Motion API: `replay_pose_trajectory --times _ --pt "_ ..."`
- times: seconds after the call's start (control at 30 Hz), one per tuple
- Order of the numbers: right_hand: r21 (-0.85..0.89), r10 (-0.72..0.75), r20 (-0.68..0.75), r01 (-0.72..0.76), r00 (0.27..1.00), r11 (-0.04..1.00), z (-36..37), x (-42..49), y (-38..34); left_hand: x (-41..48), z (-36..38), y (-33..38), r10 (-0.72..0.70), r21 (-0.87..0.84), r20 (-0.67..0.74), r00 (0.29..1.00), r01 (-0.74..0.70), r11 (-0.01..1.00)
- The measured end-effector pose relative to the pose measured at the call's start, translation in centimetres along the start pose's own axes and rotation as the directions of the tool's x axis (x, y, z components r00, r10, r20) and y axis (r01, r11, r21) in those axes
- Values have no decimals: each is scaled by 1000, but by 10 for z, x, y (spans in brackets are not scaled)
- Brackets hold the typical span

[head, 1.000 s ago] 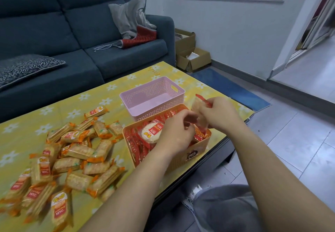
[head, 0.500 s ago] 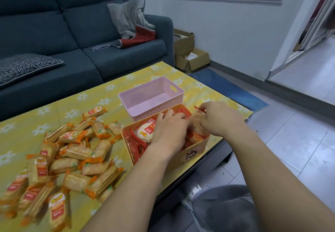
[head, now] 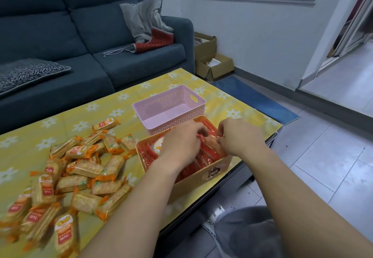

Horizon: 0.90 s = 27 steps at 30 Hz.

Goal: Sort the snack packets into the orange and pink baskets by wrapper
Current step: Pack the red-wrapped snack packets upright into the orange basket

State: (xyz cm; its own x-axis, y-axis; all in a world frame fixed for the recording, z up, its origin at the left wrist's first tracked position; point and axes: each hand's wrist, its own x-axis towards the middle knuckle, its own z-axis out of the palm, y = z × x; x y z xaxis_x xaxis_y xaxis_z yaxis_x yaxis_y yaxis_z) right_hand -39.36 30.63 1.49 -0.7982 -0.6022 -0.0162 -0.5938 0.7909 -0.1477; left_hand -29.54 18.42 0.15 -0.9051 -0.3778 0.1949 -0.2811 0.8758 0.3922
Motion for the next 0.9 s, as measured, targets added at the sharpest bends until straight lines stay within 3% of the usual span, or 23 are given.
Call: replay_pose_trajectory --times 0.1,0.23,0.3,0.37,0.47,0.53,0.6,0.73,0.8,0.87,0.9 --pt "-69 38 -23 -39 999 997 13 1 -8 -1 -19 -14 -108 173 -63 992 117 978" --pt "-146 29 29 -25 999 989 19 -1 -22 -12 -22 -43 -392 223 206 896 348 911" --pt "-151 43 39 -36 998 988 18 -3 -24 -15 -20 -49 -402 199 247 882 359 912" --pt "-127 53 -14 -54 999 990 14 -1 -21 -14 -23 -47 -384 153 173 907 361 920" --pt "132 49 -203 -23 978 991 -4 0 -19 -12 -25 -34 -280 58 27 960 278 959" --pt "545 42 -75 6 996 839 -18 -6 -23 -13 -19 -21 -177 -42 -37 984 175 984" --pt "781 -50 117 -61 992 621 -23 -12 -27 -14 -12 -8 -105 -136 -67 992 95 986" --pt "759 -122 139 -27 983 651 -21 -5 -5 -8 -5 2 -125 -450 25 992 123 884" --pt "831 -136 132 -35 982 555 -22 0 7 -3 -5 -1 -177 -598 23 984 156 786" --pt "865 -59 104 -61 993 497 -19 3 15 0 -4 -1 -210 -564 -73 975 133 815" --pt "833 35 78 -85 996 547 -18 4 17 0 -1 -1 -226 -546 -122 966 125 828"
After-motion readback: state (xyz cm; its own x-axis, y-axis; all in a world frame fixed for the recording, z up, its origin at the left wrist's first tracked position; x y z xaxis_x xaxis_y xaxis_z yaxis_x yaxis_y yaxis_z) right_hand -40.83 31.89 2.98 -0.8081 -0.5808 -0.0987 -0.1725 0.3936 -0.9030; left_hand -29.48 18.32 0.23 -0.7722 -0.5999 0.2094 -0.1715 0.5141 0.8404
